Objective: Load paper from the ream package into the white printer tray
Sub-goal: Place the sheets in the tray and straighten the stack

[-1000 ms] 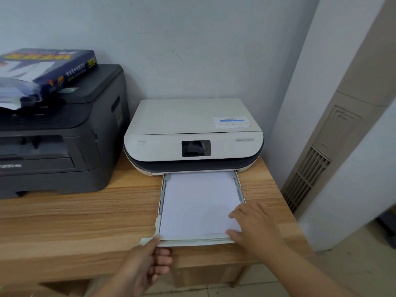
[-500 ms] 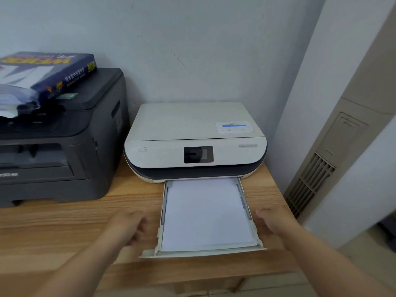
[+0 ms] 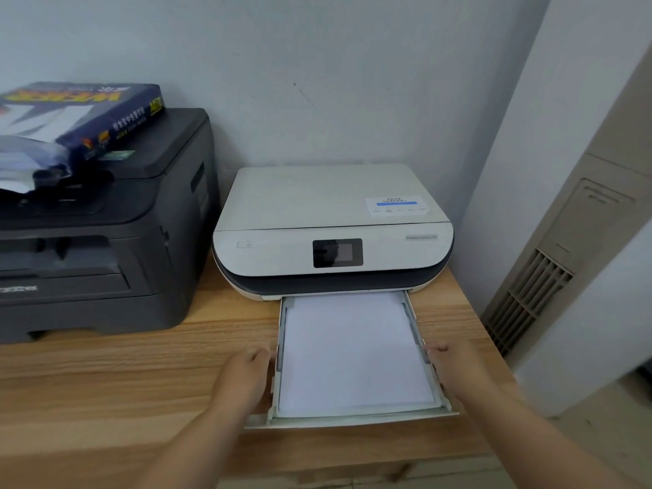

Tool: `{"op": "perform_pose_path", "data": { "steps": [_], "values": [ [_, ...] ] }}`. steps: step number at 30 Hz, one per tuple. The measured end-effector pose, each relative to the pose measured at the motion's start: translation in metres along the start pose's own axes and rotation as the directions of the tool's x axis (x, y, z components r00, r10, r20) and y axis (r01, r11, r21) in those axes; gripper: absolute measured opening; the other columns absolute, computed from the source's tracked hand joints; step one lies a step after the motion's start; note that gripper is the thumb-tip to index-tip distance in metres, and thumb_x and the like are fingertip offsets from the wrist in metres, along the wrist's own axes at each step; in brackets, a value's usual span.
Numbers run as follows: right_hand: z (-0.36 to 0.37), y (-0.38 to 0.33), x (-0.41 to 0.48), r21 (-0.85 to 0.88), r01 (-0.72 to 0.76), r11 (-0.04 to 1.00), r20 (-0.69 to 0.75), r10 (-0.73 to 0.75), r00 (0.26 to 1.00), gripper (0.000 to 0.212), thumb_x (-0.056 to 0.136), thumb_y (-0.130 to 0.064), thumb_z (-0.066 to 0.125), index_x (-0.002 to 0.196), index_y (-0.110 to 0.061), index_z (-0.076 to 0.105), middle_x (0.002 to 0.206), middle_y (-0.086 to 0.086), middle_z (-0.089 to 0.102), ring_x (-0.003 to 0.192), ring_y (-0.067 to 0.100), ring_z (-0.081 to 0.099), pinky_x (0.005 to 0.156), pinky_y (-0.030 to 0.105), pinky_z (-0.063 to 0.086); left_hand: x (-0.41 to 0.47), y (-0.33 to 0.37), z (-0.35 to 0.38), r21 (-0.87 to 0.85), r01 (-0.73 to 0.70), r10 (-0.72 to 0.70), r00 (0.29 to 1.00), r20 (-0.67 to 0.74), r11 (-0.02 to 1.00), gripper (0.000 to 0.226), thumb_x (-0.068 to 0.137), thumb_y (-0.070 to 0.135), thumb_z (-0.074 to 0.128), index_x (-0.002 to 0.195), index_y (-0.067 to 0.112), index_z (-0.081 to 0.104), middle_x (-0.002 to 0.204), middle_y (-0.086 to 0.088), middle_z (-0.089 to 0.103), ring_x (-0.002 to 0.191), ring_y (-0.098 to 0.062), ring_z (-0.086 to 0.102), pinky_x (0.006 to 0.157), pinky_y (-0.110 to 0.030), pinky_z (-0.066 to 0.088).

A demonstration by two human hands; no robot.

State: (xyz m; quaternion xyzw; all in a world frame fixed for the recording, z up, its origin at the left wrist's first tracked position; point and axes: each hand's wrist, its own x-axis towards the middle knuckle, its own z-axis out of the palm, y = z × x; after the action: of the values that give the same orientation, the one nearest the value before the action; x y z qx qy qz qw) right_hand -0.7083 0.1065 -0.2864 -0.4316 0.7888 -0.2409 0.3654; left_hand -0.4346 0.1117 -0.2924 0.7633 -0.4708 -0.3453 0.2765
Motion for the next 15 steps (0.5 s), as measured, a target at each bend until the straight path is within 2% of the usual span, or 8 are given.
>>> {"op": "perform_pose_path", "data": {
  "steps": [2,4,7,10,13,15],
  "values": [
    [-0.003,0.000,0.001,0.040,-0.035,0.999,0.012,0.035,0.999,0.030,0.091,-0.004,0.040,0.099,0.010,0.066,0.050,0.002,0.039,0.045,0.014,0.032,0.045,0.025,0.027,-0.002,-0.002,0.002,0.012,-0.022,0.022,1.000,-0.011,1.000,0.038,0.099,0.026,0.032,0.111,0.018,0.068,0.121,-0.003,0.064,0.088,-0.011,0.051,0.074,-0.028,0.039],
    [-0.006,-0.002,0.001,0.074,-0.075,0.994,0.028,0.073,0.997,0.030,0.093,-0.003,0.039,0.090,0.004,0.069,0.048,0.002,0.037,0.044,0.014,0.031,0.045,0.025,0.023,-0.005,-0.003,0.003,0.021,-0.027,0.028,0.999,-0.017,0.999,0.038,0.100,0.026,0.032,0.111,0.019,0.067,0.121,-0.004,0.064,0.086,-0.010,0.051,0.072,-0.028,0.038],
    [-0.007,-0.002,0.002,0.099,-0.085,0.992,0.052,0.080,0.995,0.030,0.090,0.000,0.039,0.081,-0.001,0.068,0.051,0.003,0.038,0.045,0.015,0.032,0.047,0.026,0.023,-0.007,-0.005,0.005,0.003,-0.038,0.038,0.999,-0.020,0.999,0.038,0.100,0.026,0.033,0.113,0.016,0.067,0.123,-0.004,0.064,0.105,-0.018,0.054,0.082,-0.027,0.036],
    [-0.005,0.002,0.005,0.173,-0.110,0.979,0.060,0.101,0.993,0.030,0.088,0.000,0.043,0.075,-0.002,0.069,0.054,0.006,0.044,0.049,0.017,0.036,0.048,0.026,0.026,-0.009,-0.003,0.006,-0.019,-0.034,0.033,0.999,-0.022,0.999,0.039,0.100,0.026,0.032,0.112,0.014,0.067,0.125,-0.006,0.063,0.112,-0.020,0.053,0.084,-0.027,0.035],
    [-0.004,0.005,0.011,0.248,-0.140,0.959,0.084,0.122,0.989,0.022,0.084,-0.002,0.050,0.067,-0.006,0.064,0.060,0.010,0.050,0.056,0.023,0.046,0.055,0.034,0.040,-0.009,-0.001,0.007,-0.042,-0.013,0.012,1.000,-0.016,0.999,0.040,0.100,0.025,0.030,0.115,0.013,0.065,0.129,-0.007,0.060,0.112,-0.021,0.053,0.085,-0.029,0.035],
    [-0.003,0.006,0.013,0.302,-0.134,0.944,0.079,0.115,0.990,0.009,0.082,-0.009,0.057,0.079,-0.004,0.064,0.072,0.013,0.059,0.065,0.027,0.056,0.064,0.039,0.051,-0.009,-0.001,0.007,-0.050,-0.005,0.004,1.000,-0.022,0.999,0.041,0.101,0.025,0.028,0.116,0.013,0.065,0.128,-0.008,0.059,0.095,-0.015,0.053,0.076,-0.027,0.035]
  ]
}}
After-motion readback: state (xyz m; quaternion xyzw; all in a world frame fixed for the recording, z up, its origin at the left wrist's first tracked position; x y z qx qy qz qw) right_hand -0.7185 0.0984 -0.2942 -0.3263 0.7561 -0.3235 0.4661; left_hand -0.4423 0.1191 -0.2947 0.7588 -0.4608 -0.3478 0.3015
